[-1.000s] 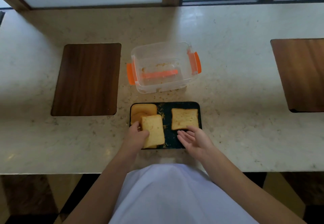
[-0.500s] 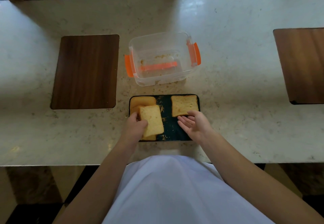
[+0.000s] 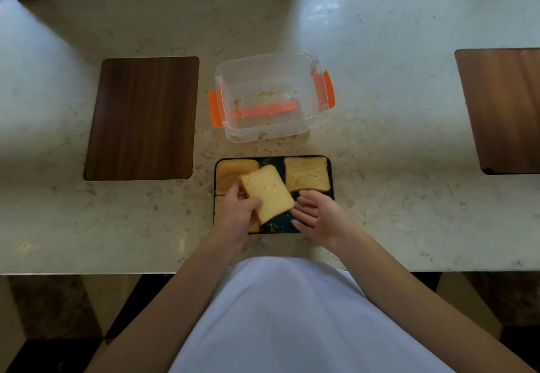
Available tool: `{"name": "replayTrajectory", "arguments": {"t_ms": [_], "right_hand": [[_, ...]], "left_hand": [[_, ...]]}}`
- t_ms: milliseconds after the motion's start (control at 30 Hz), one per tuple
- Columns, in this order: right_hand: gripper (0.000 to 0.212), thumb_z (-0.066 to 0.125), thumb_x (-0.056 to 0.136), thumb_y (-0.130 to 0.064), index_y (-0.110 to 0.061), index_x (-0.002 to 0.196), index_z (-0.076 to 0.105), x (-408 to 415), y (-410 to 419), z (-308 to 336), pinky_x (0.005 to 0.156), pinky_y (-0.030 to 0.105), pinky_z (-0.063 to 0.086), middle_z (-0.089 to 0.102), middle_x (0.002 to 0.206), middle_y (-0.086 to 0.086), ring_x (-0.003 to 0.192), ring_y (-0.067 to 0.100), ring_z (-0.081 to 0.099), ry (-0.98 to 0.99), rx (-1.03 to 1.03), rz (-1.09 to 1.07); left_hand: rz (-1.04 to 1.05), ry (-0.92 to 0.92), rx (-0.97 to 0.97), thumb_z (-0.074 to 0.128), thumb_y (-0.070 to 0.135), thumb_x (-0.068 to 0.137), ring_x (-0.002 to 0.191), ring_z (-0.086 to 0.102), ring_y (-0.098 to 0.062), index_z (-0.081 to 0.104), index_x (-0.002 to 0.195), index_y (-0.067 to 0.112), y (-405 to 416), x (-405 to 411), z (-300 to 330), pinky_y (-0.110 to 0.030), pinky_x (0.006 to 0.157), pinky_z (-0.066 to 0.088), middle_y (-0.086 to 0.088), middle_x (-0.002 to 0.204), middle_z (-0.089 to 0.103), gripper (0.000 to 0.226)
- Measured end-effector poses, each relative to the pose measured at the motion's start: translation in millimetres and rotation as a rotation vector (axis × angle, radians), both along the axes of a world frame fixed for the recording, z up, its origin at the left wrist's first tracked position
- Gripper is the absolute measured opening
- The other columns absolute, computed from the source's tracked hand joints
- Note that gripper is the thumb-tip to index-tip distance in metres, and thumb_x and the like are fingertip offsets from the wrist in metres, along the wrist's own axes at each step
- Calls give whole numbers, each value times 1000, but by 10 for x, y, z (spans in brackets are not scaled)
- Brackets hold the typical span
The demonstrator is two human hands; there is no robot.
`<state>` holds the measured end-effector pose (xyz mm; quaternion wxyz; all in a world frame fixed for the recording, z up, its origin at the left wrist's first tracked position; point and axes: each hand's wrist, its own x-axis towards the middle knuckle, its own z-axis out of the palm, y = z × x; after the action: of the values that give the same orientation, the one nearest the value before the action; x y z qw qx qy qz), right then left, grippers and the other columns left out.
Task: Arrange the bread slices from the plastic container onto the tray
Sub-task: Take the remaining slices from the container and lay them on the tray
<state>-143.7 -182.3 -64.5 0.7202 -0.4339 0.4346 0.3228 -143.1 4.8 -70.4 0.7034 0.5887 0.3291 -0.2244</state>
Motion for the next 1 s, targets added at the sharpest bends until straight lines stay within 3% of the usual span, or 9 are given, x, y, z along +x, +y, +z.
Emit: {"name": "replayTrajectory", "arguments": {"t_ms": [100,167,300,467,567,633,733,867,1000], "right_hand": [[32,66,96,-23,-5,122,65,-111,-10,54,74,32,61,78,112,12,102,24,75,-58,44,130],[31,67,95,-20,-3,121,65,-127,-51,79,74,32,63,79,107,14,99,26,76,-91,63,127],[28,70,94,-19,-1,116,67,-64,-160,103,76,32,64,79,103,15,95,25,76,-150,26,126],[26,68,96,-21,-5,116,62,-15,-361,35,74,31,62,75,103,13,89,21,76,-230,-251,222],[26,67,96,-22,-8,118,60,-40,-498,-29,82,37,62,73,107,13,95,24,74,-221,-350,302],[26,66,97,-22,-10,118,59,-63,-564,-52,81,36,61,72,109,12,96,23,73,-212,-395,360],[27,64,98,-26,-13,120,59,-86,-616,-71,77,32,60,69,110,6,96,18,70,-229,-500,483],[34,62,97,-30,-15,127,58,-97,-633,-101,93,44,58,67,112,1,100,18,67,-256,-595,613],[47,61,96,-36,-13,136,55,-107,-598,-136,97,47,54,65,123,4,109,22,64,-275,-665,723]], "left_hand": [[80,-63,-112,61,-8,89,117,62,-27,38,145,24,-76,24,-2,-49,89,57,-8,131,62,68],[75,-103,-136,63,-8,87,115,64,-27,42,141,35,-105,54,13,-49,85,58,-8,128,63,73],[-11,-191,-168,69,1,87,109,68,-25,61,121,31,-170,130,63,-42,78,60,-6,118,71,47],[-228,-271,118,68,22,93,97,71,-15,64,116,28,-248,145,77,-34,78,61,-4,115,69,24],[-458,-288,340,66,32,93,102,65,-10,63,125,26,-252,127,24,-34,86,57,8,115,66,33],[-565,-285,447,65,33,93,105,60,-7,60,130,22,-267,90,-22,-27,87,52,10,116,63,39],[-664,-247,497,64,31,93,105,59,-7,59,132,18,-295,9,-95,-23,86,48,6,119,64,41],[-773,-135,483,61,34,93,102,59,-6,61,131,19,-336,-62,-171,-29,87,50,6,119,66,41],[-825,-68,486,60,36,92,97,61,-7,64,126,19,-346,-87,-208,-32,85,52,8,109,65,38]]}}
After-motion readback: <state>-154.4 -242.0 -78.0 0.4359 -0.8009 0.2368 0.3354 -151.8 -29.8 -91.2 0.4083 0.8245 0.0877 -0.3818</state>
